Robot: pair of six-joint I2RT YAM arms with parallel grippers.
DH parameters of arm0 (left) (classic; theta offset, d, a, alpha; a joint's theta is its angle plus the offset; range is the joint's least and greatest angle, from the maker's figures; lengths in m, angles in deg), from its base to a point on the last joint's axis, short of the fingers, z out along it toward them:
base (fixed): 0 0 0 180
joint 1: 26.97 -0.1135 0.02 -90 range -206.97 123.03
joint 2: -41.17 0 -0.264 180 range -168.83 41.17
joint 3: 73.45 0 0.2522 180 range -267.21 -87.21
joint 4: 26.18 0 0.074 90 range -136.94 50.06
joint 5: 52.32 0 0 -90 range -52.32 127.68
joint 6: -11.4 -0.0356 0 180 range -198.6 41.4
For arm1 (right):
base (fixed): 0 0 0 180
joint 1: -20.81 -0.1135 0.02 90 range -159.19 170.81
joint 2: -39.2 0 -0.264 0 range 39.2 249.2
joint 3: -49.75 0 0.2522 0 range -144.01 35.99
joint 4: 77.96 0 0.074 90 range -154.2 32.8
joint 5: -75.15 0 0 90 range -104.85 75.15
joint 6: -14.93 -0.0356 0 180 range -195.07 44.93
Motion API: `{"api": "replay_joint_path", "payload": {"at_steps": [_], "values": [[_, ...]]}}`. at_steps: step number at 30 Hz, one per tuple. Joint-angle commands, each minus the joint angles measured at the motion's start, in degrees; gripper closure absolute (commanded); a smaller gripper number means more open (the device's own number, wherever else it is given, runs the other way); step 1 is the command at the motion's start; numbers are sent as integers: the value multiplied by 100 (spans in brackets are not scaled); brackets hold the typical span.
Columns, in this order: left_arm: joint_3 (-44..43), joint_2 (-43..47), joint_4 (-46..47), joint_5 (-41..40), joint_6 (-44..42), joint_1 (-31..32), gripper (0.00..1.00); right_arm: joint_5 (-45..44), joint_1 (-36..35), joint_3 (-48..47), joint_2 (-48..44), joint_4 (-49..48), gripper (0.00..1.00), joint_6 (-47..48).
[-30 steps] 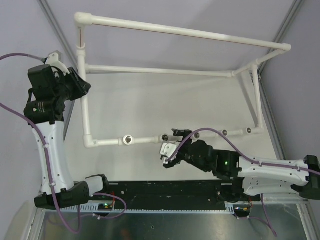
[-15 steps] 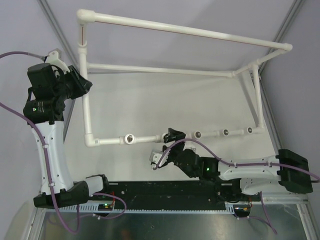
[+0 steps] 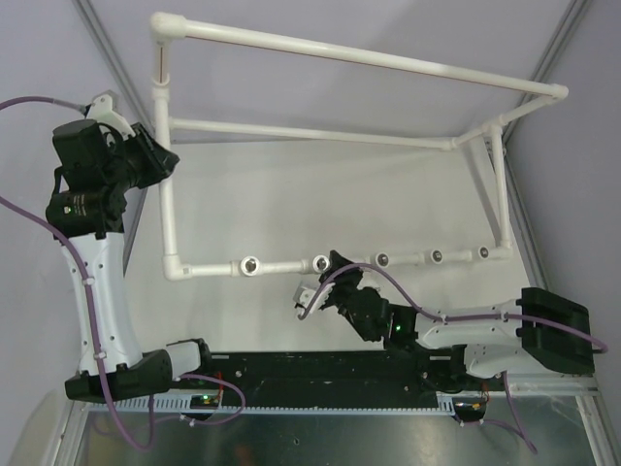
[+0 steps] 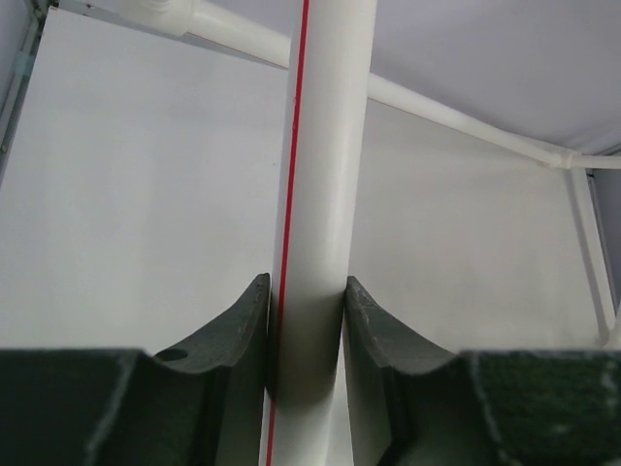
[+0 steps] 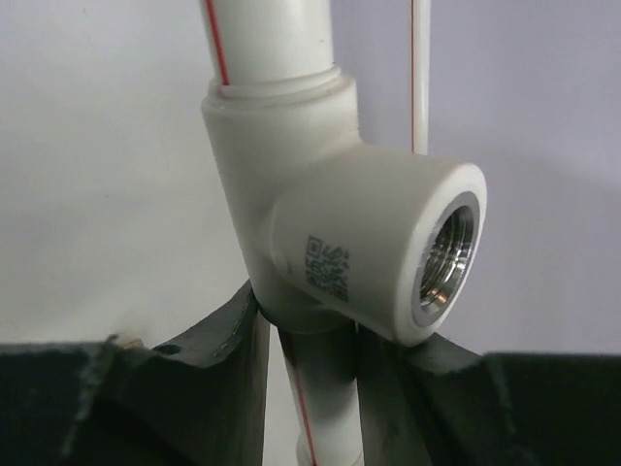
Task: Install the water faucets
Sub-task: Adjust the adaptor at the center of the board.
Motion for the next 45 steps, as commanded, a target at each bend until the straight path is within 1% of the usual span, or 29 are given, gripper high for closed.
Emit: {"api": "replay_joint_path", "payload": {"at_steps": [1, 2, 3, 4, 5, 6, 7, 10, 13, 17, 19, 22, 27, 29, 32, 39, 42, 45], "values": [[-359, 344, 1119, 1064, 590, 148, 61, 13, 297, -499, -507, 424, 100, -2247], [-322, 395, 1215, 1154, 669, 145, 47, 113, 400, -578, -724, 648, 100, -2557], [-286, 433, 1360, 1243, 744, 144, 36, 228, 487, -626, -899, 799, 100, -2862], [-263, 497, 1498, 1363, 864, 144, 19, 295, 565, -651, -1100, 880, 100, -3053], [-252, 550, 1695, 1453, 1017, 143, 10, 333, 631, -658, -1306, 924, 100, -3224], [-251, 617, 1933, 1560, 1164, 143, 5, 373, 708, -667, -1453, 955, 100, -3340], [-250, 703, 2141, 1631, 1365, 139, 3, 425, 768, -688, -1606, 1032, 100, -3451], [-181, 962, 2975, 1718, 1903, 130, 1, 544, 960, -768, -1889, 1298, 100, -3685], [-7, 1310, 3781, 1554, 2424, 130, 0, 692, 1137, -844, -2156, 1489, 100, -4033], [149, 1668, 4081, 1174, 2562, 101, 0, 947, 1422, -1171, -2397, 1657, 100, -4671], [613, 2012, 4100, 873, 2588, 38, 0, 985, 1526, -1408, -2448, 1681, 100, -4903], [1684, 2607, 4094, 553, 2508, -56, 1, 943, 1568, -1737, -2487, 1641, 100, -5023], [3229, 3591, 3944, -81, 2747, -142, 0, 749, 1588, -2084, -2577, 1536, 100, -4977], [3529, 3860, 3907, -243, 2726, -144, 0, 628, 1596, -2157, -2645, 1475, 100, -4913], [3518, 4068, 3773, -475, 2600, -143, 0, 513, 1670, -2255, -2718, 1432, 100, -4848], [2811, 4195, 3441, -523, 2374, -88, 0, 532, 2071, -2831, -2466, 1535, 100, -4977], [2561, 4218, 2977, -1057, 2137, -58, 0, 622, 2212, -3084, -2377, 1552, 100, -5082], [2585, 4147, 2543, -1713, 2065, -55, 0, 729, 2301, -3344, -2336, 1621, 100, -5151]]}}
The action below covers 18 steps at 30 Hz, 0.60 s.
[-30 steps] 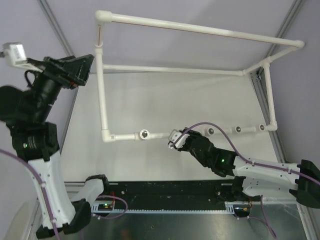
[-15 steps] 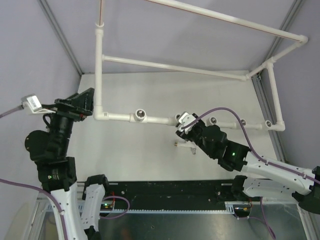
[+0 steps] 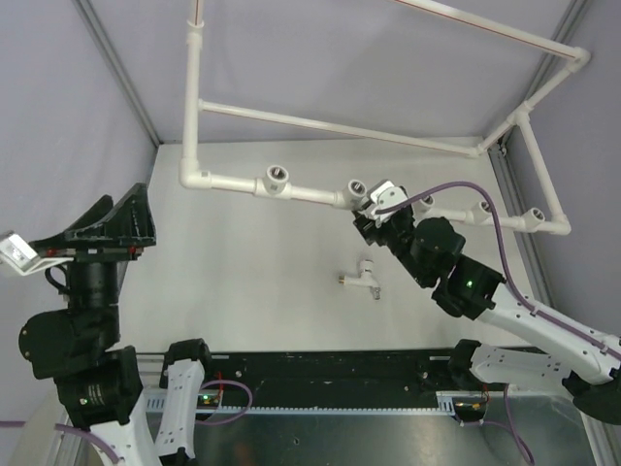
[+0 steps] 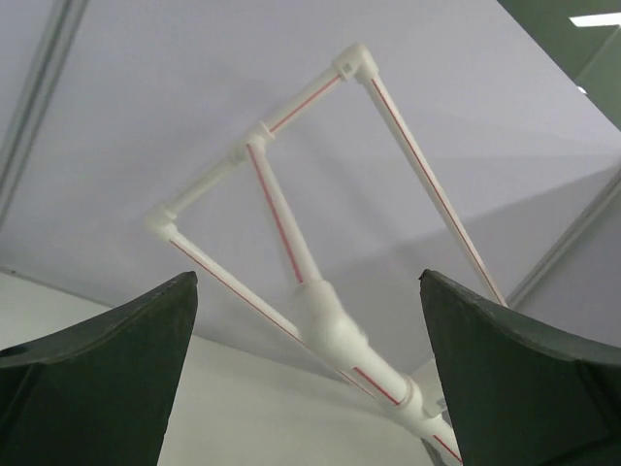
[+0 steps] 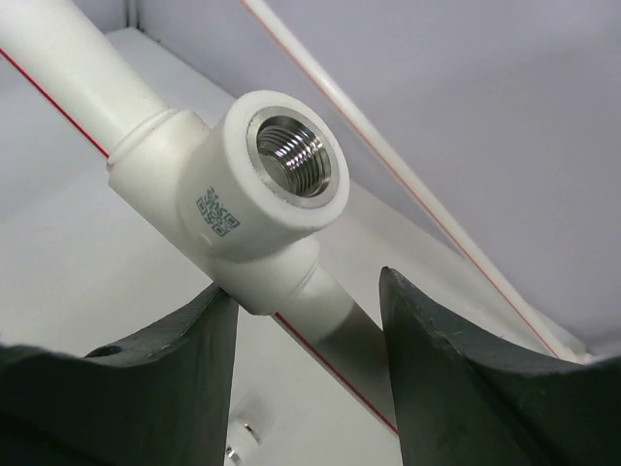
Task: Install the water faucets
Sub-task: Adjust the adaptor at the center of the board.
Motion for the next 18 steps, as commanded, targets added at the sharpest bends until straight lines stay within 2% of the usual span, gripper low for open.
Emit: {"api": "replay_joint_path", "payload": {"at_steps": [1, 3, 5, 7, 9, 12, 15, 18], "values": [[37, -102, -734, -1073, -229, 11, 1, -861, 316, -1046, -272, -2026, 100, -1729], [534, -130, -784, -1265, 100, 3, 2, -808, 353, -1134, -266, -1973, 100, -1792], [1144, -190, -547, -1008, 534, 3, 6, -786, 364, -1172, -289, -1920, 100, -1852], [1692, -328, 124, -183, 833, 44, 12, -771, 363, -1181, -334, -1799, 100, -1929], [1897, -593, 661, 252, 908, 305, 13, -763, 358, -1183, -385, -1670, 100, -2040], [1582, -1326, 921, 505, 655, 785, 10, -698, 319, -1184, -461, -1471, 100, -2183], [875, -2056, 1350, 621, 526, 1363, 8, -713, 155, -1119, -576, -1272, 100, -2244], [232, -2814, 1670, 602, 557, 1581, 6, -975, -205, -802, -809, -1463, 100, -2063]]}}
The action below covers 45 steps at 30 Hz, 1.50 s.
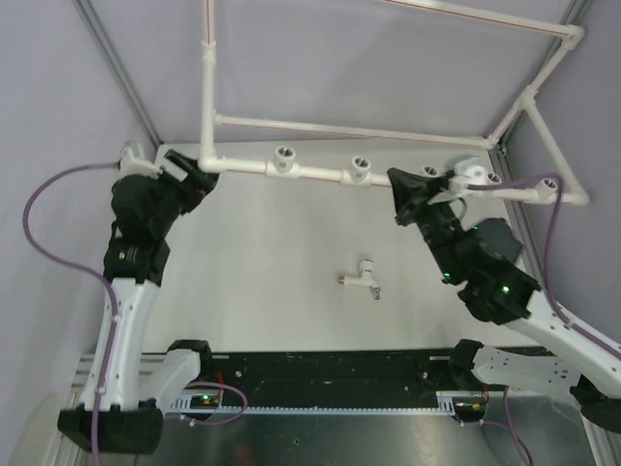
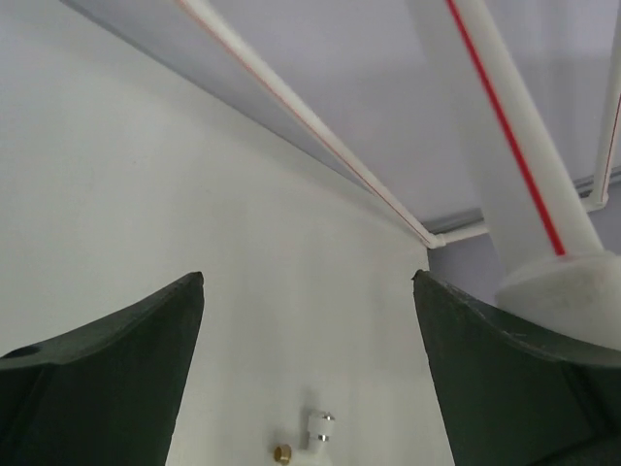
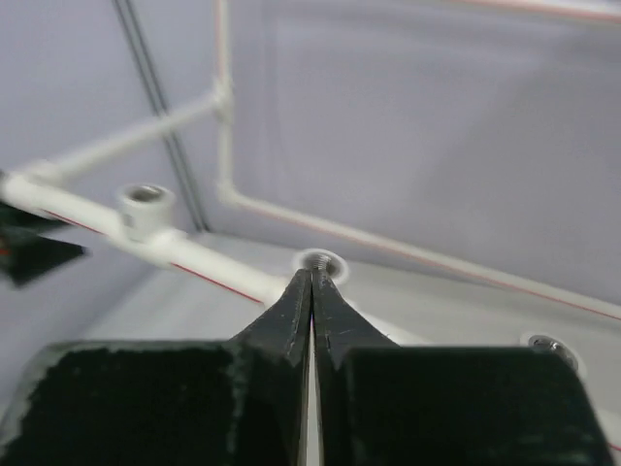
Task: Install the water faucets
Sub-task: Adjust the adaptor at the center of the board.
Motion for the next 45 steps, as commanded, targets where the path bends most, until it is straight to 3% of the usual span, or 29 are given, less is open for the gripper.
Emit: {"api": "replay_joint_path", "payload": {"at_steps": [1, 8, 14, 16, 21, 23, 25, 31, 37, 45], "values": [[-1316, -875, 1642, 671, 29, 491, 5, -647, -494, -6, -602, -1059, 100, -351], [-1218, -1882, 4070, 1271, 296, 581, 1, -908, -803, 428, -1154, -599, 100, -440], [-1491, -2665, 4863, 1560, 383, 759, 0, -635, -789, 530, -1367, 25, 100, -169], [-1494, -2818, 5004, 1578, 395, 780, 0, -367, -760, 431, -1393, 345, 89, 212], [-1356, -2875, 5158, 1567, 284, 783, 0, 59, -588, -168, -1096, 841, 43, 1702], [-1324, -2908, 5174, 1556, 247, 784, 0, 316, -360, -489, -713, 1170, 32, 2196], [-1312, -2977, 5194, 1549, 207, 782, 0, 664, -4, -848, -327, 1589, 27, 2660], [-1056, -3111, 5340, 1586, 187, 782, 0, 952, 482, -1461, 534, 1666, 23, 4766], [-786, -3180, 5527, 1684, 224, 783, 0, 2585, 1432, -2591, 1410, 2693, 20, 6168], [-255, -3147, 5759, 1751, 107, 777, 0, 3336, 2044, -3985, 2508, 2984, 16, 7090]]}}
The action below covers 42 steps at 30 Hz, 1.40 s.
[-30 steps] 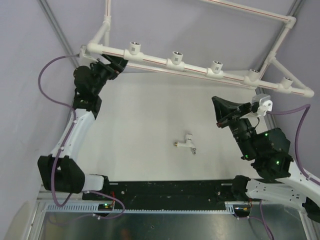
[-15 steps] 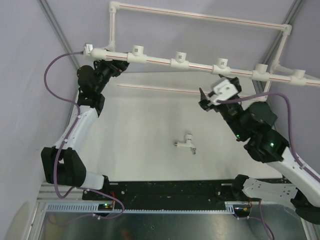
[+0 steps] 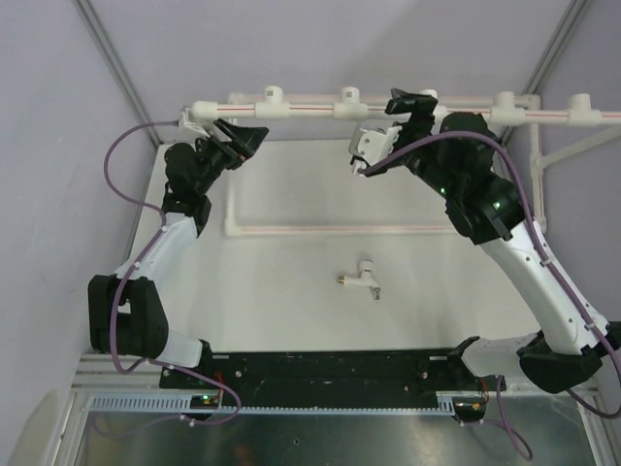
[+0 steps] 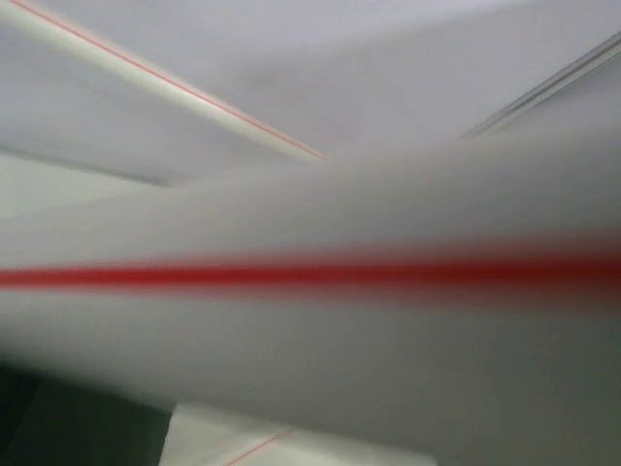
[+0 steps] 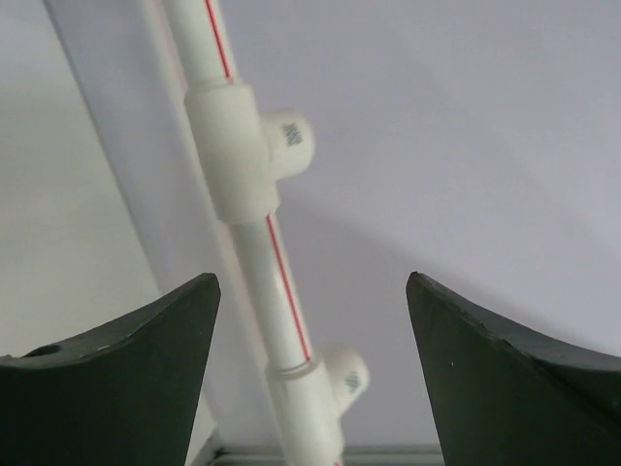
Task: Install the water faucets
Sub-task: Adjust the adaptor at the center of the board.
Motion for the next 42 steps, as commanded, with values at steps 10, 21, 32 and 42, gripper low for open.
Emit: {"api": "replay_joint_path", "payload": {"at_steps": [10, 21, 32, 42], "values": [[547, 102, 1402, 471, -321, 0, 0, 860, 588, -704, 1505, -168, 19, 337], [1862, 769, 1399, 108, 591, -441, 0, 1137, 646, -982, 2431, -1521, 17, 615], [3227, 2449, 113, -426, 369, -490, 0, 1221, 1091, -2465, 4247, -1893, 15, 1368], [3245, 2824, -613, -379, 390, -492, 0, 1331, 1371, -3787, 5544, -2104, 18, 1295]]}}
